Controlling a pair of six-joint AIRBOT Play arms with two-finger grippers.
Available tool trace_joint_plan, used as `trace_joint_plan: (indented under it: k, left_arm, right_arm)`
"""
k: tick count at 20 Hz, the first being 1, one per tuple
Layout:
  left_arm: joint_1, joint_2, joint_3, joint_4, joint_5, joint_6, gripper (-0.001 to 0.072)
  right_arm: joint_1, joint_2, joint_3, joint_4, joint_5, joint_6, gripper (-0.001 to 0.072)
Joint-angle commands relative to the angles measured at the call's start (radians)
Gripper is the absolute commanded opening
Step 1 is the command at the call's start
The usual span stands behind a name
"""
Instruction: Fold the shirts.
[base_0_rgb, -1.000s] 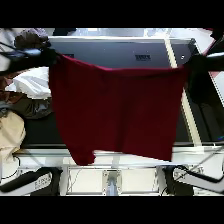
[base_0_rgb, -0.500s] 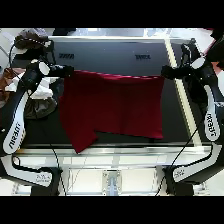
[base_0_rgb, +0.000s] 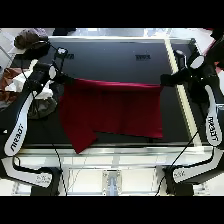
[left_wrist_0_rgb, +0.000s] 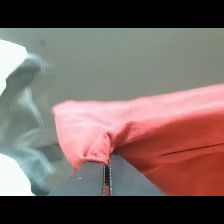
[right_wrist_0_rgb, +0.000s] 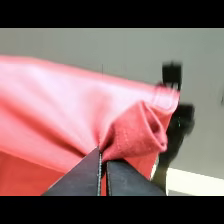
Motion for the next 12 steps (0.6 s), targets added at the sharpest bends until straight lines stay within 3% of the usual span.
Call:
trace_joint_plan:
  k: [1, 5, 12]
  left_arm:
    - [-0.004, -0.026, -0.037, 0.037, -0.024, 0.001, 0.0007]
    - [-0.006, -0.084, -0.042, 0.037, -0.047, 0.002, 0.0008]
    - [-0.007, -0.114, -0.042, 0.038, -0.121, 0.018, 0.0008]
  right_arm:
    - [0.031, 0.005, -0.124, -0.013, -0.039, -0.001, 0.0010]
    - [0.075, -0.005, -0.208, -0.014, -0.121, -0.001, 0.0010]
    - [0.073, -0.052, -0.214, -0.055, -0.126, 0.031, 0.0010]
